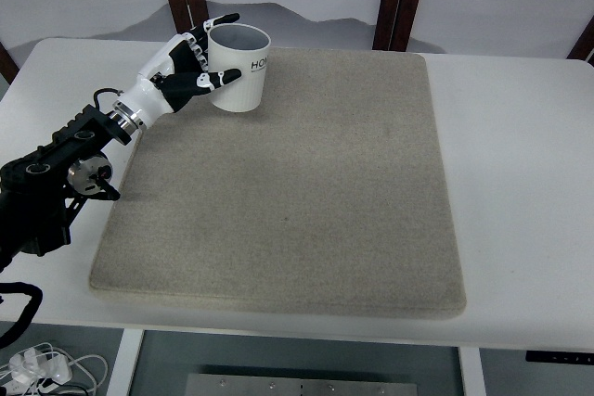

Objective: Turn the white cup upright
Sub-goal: 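Lower the upright mug onto the mat with the left hand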

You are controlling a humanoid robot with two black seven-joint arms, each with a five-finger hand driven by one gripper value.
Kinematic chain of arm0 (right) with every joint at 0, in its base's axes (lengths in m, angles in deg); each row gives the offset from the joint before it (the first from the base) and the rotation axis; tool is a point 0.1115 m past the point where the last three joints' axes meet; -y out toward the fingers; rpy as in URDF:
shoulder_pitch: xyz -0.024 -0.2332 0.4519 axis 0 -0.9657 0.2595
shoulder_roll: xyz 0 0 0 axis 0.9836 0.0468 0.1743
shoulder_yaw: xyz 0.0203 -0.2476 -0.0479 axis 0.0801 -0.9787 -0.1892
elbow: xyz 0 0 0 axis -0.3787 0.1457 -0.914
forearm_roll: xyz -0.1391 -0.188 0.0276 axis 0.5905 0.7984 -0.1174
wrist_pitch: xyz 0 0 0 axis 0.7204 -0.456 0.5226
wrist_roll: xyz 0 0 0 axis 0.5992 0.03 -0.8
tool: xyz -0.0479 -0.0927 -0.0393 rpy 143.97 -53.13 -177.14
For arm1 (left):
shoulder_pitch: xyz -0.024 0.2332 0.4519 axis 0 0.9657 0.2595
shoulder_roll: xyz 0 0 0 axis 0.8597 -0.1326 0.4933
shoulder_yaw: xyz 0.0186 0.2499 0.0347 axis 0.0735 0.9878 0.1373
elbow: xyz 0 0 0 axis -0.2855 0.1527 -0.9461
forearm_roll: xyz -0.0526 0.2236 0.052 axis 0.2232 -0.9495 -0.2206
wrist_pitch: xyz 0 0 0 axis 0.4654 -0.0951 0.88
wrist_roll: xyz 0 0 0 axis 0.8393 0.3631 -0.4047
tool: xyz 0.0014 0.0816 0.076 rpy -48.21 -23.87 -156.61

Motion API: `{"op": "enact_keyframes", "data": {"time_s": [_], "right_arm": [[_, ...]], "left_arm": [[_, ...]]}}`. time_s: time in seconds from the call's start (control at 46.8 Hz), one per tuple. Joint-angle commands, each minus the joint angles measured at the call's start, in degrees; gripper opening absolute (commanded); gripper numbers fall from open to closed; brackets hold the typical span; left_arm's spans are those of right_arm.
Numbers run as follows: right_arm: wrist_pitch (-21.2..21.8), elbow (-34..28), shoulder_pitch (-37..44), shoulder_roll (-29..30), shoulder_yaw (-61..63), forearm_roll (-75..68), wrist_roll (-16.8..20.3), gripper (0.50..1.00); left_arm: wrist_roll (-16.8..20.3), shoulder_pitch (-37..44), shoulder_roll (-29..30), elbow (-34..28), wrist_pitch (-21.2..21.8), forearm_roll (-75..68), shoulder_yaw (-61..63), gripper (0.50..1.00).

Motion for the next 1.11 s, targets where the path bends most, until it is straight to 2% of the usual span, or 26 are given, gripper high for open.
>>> {"op": "enact_keyframes", "data": {"time_s": [0.0,0.47,0.662,0.833,0.897,0.918,0.961,1.025,1.089], "right_arm": [[0.0,0.03,0.0,0.0,0.07,0.0,-0.02,0.952],[0.0,0.03,0.0,0.0,-0.01,0.0,-0.02,0.952],[0.0,0.03,0.0,0.0,-0.01,0.0,-0.02,0.952],[0.0,-0.05,0.0,0.0,-0.01,0.0,-0.02,0.952],[0.0,0.03,0.0,0.0,-0.01,0.0,0.06,0.952],[0.0,-0.05,0.0,0.0,0.07,0.0,-0.02,0.952],[0.0,-0.05,0.0,0.0,-0.01,0.0,-0.02,0.952],[0.0,-0.05,0.0,0.0,-0.01,0.0,-0.02,0.952],[0.0,-0.05,0.0,0.0,-0.01,0.0,-0.02,0.952]], "left_arm": [[-0.01,0.0,-0.38,-0.82,0.62,-1.93,0.27,0.638],[-0.01,0.35,-1.34,-2.23,2.2,-4.39,0.45,0.656],[-0.01,0.53,-1.78,-2.23,2.73,-4.39,0.45,0.698],[-0.01,0.53,-2.4,-2.23,4.31,-4.48,0.45,0.786],[-0.01,0.53,-2.4,-2.23,4.57,-4.39,0.88,0.865],[-0.01,0.53,-2.4,-2.23,4.57,-4.39,1.23,0.878],[-0.01,0.53,-2.49,-2.23,4.66,-4.31,2.11,0.881],[-0.01,0.53,-2.49,-2.23,5.01,-4.04,2.73,0.925],[-0.01,0.53,-2.49,-2.24,5.01,-3.87,2.82,0.943]]}}
